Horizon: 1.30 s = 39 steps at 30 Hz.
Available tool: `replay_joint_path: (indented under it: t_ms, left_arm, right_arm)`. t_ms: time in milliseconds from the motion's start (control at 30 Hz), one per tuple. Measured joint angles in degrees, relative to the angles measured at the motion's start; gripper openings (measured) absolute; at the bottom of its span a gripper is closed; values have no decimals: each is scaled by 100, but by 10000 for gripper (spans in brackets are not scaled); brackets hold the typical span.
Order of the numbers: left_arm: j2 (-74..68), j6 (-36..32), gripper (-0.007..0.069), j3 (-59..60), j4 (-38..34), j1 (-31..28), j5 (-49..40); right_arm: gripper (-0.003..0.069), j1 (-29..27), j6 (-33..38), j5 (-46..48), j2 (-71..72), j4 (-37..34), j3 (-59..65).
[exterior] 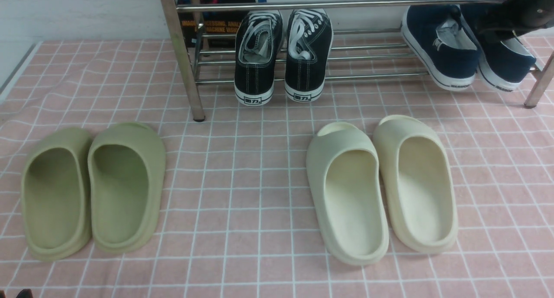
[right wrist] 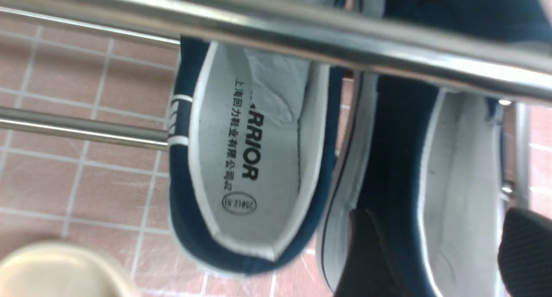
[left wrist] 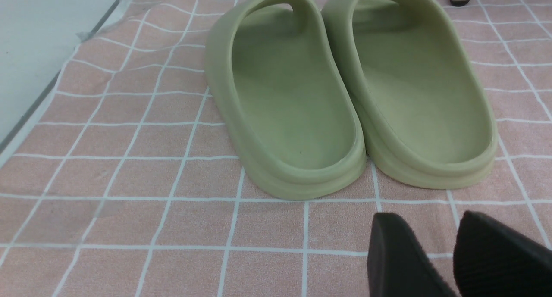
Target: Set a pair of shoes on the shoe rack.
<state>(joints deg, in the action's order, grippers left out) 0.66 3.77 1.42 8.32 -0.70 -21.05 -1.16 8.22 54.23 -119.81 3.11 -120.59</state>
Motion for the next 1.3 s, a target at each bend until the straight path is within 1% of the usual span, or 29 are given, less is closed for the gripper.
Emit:
replay_joint_path:
  t_ms: [33, 167, 267, 333, 367, 400, 533, 567, 600, 700, 767, 900, 933, 967, 1167, 1233, 1300]
  left_arm:
    - [0, 0, 239, 0, 0, 0, 0]
    - [0, 0, 239, 0, 0, 0, 0]
    - [0, 0, 239, 0, 0, 0, 0]
    - [0, 0, 239, 0, 0, 0, 0]
    - [0, 0, 239, 0, 5, 0, 0]
    - [0, 0, 239, 0, 5, 0, 0]
    - [0, 0, 239, 0, 5, 0, 0]
    - [0, 0, 239, 0, 5, 0, 0]
    - [0, 0, 239, 0, 5, 0, 0]
    - [0, 0, 239, 0, 5, 0, 0]
    - [0, 0, 239, 0, 5, 0, 0]
    - [0, 0, 239, 0, 5, 0, 0]
    - [0, 0, 239, 0, 5, 0, 0]
    - [0, 0, 239, 0, 5, 0, 0]
    - [0, 0, 239, 0, 5, 0, 0]
    - [0, 0, 239, 0, 5, 0, 0]
    - [0, 0, 239, 0, 5, 0, 0]
  right_arm:
    - [395, 0, 0, 141, 55, 0, -55]
    - [282, 0, 30, 870, 345, 0, -180]
    - [127, 0, 218, 1469, 573, 0, -183]
    - [39, -28, 288, 1682, 679, 6, -183]
    - [4, -55, 289, 1710, 743, 6, -156]
    - [-10, -92, 294, 1710, 826, 6, -122]
    - [-17, -303, 294, 1734, 1118, 0, 103]
    - [-17, -477, 294, 1734, 1318, -28, 358]
    - [-17, -496, 294, 1734, 1339, -28, 358]
    - [-16, -795, 294, 1729, 1721, -257, 913]
    - [-15, -889, 294, 1653, 1962, -377, 1291]
    - [-15, -907, 294, 1334, 2638, -672, 1982]
    - [-13, -907, 294, 1068, 3093, -913, 2455]
    - [-12, -907, 294, 1032, 3221, -940, 2513]
    - [-8, -907, 519, -145, 5795, -1807, 4597]
    - [-8, -907, 549, -307, 6238, -1893, 4911]
    - [-8, -907, 585, -706, 7346, -2044, 5688]
